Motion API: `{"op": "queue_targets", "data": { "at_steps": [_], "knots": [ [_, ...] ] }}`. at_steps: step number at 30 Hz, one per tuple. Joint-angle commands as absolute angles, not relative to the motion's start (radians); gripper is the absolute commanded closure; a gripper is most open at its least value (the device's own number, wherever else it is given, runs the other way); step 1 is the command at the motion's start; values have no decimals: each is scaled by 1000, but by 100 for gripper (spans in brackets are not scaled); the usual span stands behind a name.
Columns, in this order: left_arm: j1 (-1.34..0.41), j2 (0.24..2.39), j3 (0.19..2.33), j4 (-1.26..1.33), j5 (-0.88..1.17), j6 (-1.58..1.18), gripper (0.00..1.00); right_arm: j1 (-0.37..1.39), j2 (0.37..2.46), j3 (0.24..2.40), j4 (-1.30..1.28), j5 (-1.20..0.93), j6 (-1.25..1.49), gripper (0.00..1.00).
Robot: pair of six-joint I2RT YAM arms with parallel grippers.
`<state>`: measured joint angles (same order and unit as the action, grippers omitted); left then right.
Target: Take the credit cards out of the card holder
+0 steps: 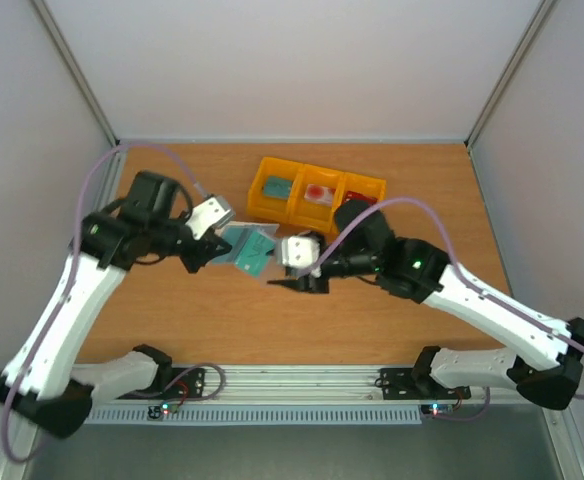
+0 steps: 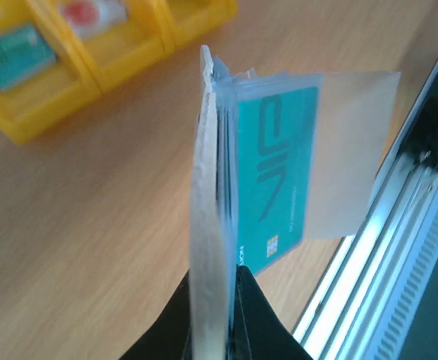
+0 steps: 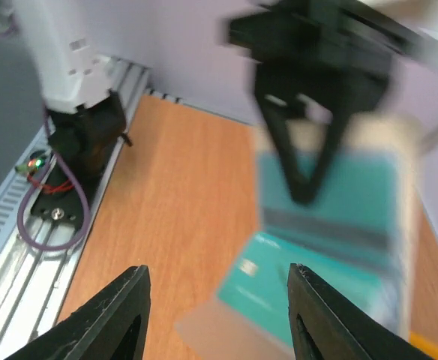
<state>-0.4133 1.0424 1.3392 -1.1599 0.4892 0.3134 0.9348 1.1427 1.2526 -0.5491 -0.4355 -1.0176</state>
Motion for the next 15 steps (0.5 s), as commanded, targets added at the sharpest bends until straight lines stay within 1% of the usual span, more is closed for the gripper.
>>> {"op": "queue_targets", "data": {
  "at_steps": [1, 3, 5, 6, 7, 9, 12, 15],
  "knots": [
    [-437, 1269, 1523, -1535, 356, 496, 100, 1031, 1223, 1213, -412, -372, -1347, 47],
    [-453, 1285, 1545, -1537, 352, 474, 100, 1046, 1267, 1251, -397, -397, -1388, 48],
    [-464, 1272, 1544, -1505, 375, 453, 100, 1056, 1324, 1321, -466, -389, -1422, 50],
    [-466, 1268, 1547, -1502, 403, 446, 100, 1057, 1357, 1343, -509, -370, -1433, 52],
    [-466, 1267, 1551, -1508, 432, 435, 100, 1057, 1367, 1349, -518, -341, -1445, 56],
    [-466, 1270, 1557, -1531, 524, 422, 100, 1057, 1377, 1311, -482, -271, -1493, 65],
    [-466, 1267, 1549, -1548, 629, 414, 100, 1057, 1377, 1219, -354, -206, -1564, 72],
    [-469, 1266, 1544, -1549, 674, 408, 100, 1057, 1411, 1226, -337, -175, -1609, 74]
  ]
}}
